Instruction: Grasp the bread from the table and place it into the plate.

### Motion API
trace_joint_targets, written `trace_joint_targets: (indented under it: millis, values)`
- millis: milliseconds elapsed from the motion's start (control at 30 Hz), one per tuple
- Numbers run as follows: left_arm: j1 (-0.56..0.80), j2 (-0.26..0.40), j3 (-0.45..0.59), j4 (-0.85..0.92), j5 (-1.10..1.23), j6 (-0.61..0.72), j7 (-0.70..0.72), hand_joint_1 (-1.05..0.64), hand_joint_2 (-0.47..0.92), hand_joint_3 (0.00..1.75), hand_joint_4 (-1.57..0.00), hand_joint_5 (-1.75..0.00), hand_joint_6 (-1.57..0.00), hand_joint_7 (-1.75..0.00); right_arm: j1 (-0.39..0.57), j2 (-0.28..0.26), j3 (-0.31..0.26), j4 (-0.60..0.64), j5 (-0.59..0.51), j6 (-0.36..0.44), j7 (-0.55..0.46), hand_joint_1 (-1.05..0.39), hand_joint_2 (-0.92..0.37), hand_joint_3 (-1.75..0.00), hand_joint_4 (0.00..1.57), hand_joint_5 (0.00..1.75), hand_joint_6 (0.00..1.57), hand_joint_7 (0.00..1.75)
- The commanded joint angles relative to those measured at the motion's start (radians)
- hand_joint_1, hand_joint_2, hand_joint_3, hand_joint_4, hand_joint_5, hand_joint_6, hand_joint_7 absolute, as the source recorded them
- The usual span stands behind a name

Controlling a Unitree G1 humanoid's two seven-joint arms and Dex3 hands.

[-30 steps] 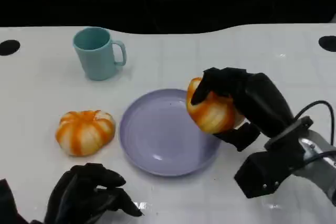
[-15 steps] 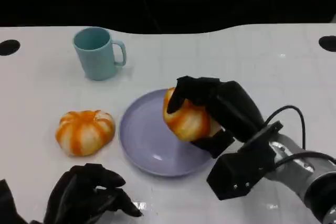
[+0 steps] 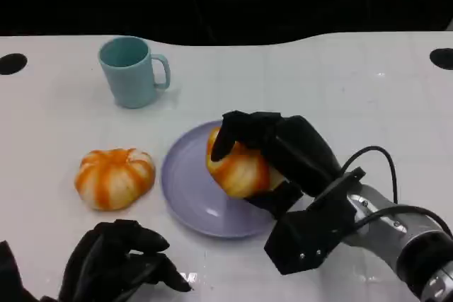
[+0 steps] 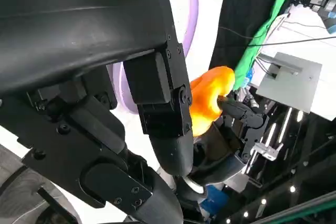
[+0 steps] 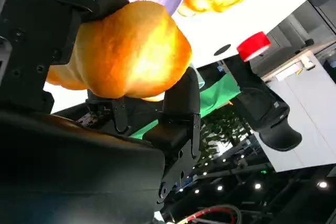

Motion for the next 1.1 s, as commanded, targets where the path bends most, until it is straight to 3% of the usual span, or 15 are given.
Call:
trace_joint_targets:
  millis: [33,100,167,233,333,433,700,1100]
  values:
    - [0.005,0.015,0.007,-0.003,0.005,-0.011,0.003,-0.96,0.65,0.0,-1.57,-0.43,-1.57,-0.17,-0.019,-0.005,-0.003,0.001,0.019,0.018,0.041,-0.09,-0.34,-1.07,0.73,1.41,0.7,0.9]
    - [0.006,0.014,0.007,-0.004,0.004,-0.009,0.005,-0.96,0.65,0.0,-1.57,-0.43,-1.57,-0.16,-0.021,-0.015,0.004,-0.006,0.011,0.032,0.071,-0.23,-0.49,-0.82,0.56,1.08,0.61,0.57]
    - [0.006,0.013,0.007,-0.005,0.003,-0.009,0.005,-0.96,0.64,0.0,-1.57,-0.43,-1.57,-0.16,-0.023,-0.029,0.012,-0.016,0.005,0.047,0.116,-0.38,-0.76,-0.38,0.42,0.78,0.53,0.32]
    - [0.008,0.012,0.006,-0.011,0.004,-0.006,0.01,-0.97,0.64,0.0,-1.57,-0.42,-1.57,-0.16,-0.017,-0.039,0.012,-0.037,0.014,0.073,0.178,-0.54,-0.89,-0.22,0.23,0.58,0.42,0.15]
    - [0.011,0.012,0.006,-0.016,0.004,-0.005,0.012,-0.97,0.64,0.0,-1.57,-0.42,-1.57,-0.16,0.002,-0.048,0.007,-0.08,0.027,0.121,0.253,-0.66,-0.92,-0.21,0.07,0.48,0.33,0.07]
    - [0.01,0.013,0.006,-0.013,0.004,-0.01,0.007,-0.97,0.64,0.0,-1.57,-0.42,-1.57,-0.16,0.021,-0.058,0.003,-0.123,0.038,0.158,0.302,-0.71,-0.92,-0.25,0.01,0.42,0.26,0.03]
    - [0.011,0.014,0.007,-0.014,0.0,0.001,0.01,-0.97,0.63,0.0,-1.57,-0.42,-1.57,-0.17,0.064,-0.093,-0.017,-0.218,0.071,0.205,0.379,-0.75,-0.92,-0.32,0.0,0.24,0.18,0.0]
    - [0.008,0.009,0.002,-0.019,0.004,0.0,0.021,-0.99,0.63,0.0,-1.57,-0.45,-1.57,-0.19,0.172,-0.191,-0.072,-0.378,0.16,0.185,0.47,-0.72,-0.92,-0.32,0.04,0.31,0.21,0.02]
